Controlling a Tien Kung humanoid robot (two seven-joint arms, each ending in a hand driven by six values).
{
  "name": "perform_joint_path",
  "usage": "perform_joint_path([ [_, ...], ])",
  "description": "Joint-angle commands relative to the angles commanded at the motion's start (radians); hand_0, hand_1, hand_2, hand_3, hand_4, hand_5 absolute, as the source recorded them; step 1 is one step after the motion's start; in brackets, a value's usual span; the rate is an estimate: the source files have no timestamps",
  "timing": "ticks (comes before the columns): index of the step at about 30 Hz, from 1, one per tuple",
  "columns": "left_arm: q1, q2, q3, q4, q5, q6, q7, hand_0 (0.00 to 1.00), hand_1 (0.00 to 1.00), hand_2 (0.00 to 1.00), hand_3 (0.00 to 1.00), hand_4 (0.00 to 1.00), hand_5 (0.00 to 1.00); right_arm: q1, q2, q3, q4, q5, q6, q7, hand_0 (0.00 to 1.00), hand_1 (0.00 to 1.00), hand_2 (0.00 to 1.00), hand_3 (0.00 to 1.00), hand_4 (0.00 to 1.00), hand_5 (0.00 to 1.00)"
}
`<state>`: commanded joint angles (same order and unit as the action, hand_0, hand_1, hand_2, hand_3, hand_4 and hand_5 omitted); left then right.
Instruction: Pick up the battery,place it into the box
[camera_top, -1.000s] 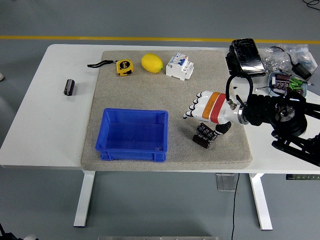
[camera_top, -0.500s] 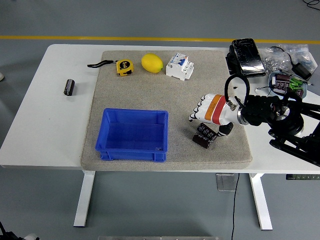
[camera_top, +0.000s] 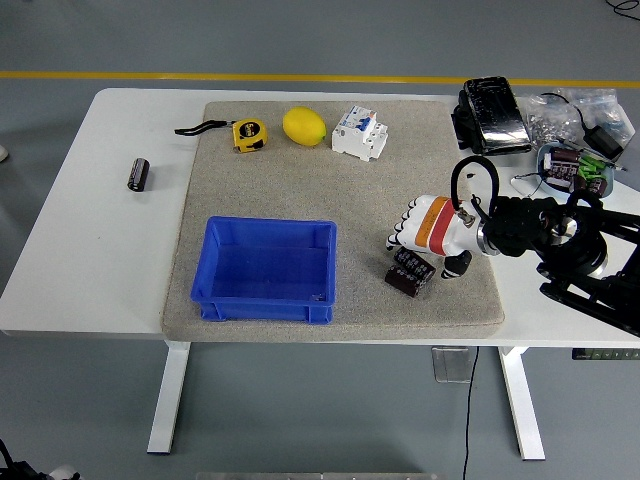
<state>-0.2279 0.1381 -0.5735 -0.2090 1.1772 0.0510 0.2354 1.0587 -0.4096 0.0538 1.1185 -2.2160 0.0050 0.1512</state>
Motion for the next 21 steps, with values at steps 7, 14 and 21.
perform_joint_path([
  [7, 0.001, 0.0, 0.0, 0.0, 0.003, 0.001, 0.0, 0.744, 0.73, 0.79, 0.626, 0.624, 0.521, -0.006, 0.007, -0.01, 0.005, 0.011, 0.002, -0.006, 0.729, 0.719, 0.758, 0.81, 0.978, 0.118],
  [14, 0.0, 0.0, -0.002, -0.001, 0.007, 0.001, 0.003, 0.745, 0.73, 0.79, 0.626, 0.624, 0.519, -0.015, 0.026, -0.002, -0.011, 0.028, -0.012, -0.014, 0.711, 0.704, 0.745, 0.802, 0.976, 0.121],
  [21, 0.001, -0.001, -0.001, -0.001, 0.007, 0.001, 0.003, 0.745, 0.73, 0.792, 0.626, 0.623, 0.518, -0.025, 0.04, 0.003, -0.03, 0.036, -0.025, -0.018, 0.69, 0.676, 0.724, 0.773, 0.971, 0.126],
])
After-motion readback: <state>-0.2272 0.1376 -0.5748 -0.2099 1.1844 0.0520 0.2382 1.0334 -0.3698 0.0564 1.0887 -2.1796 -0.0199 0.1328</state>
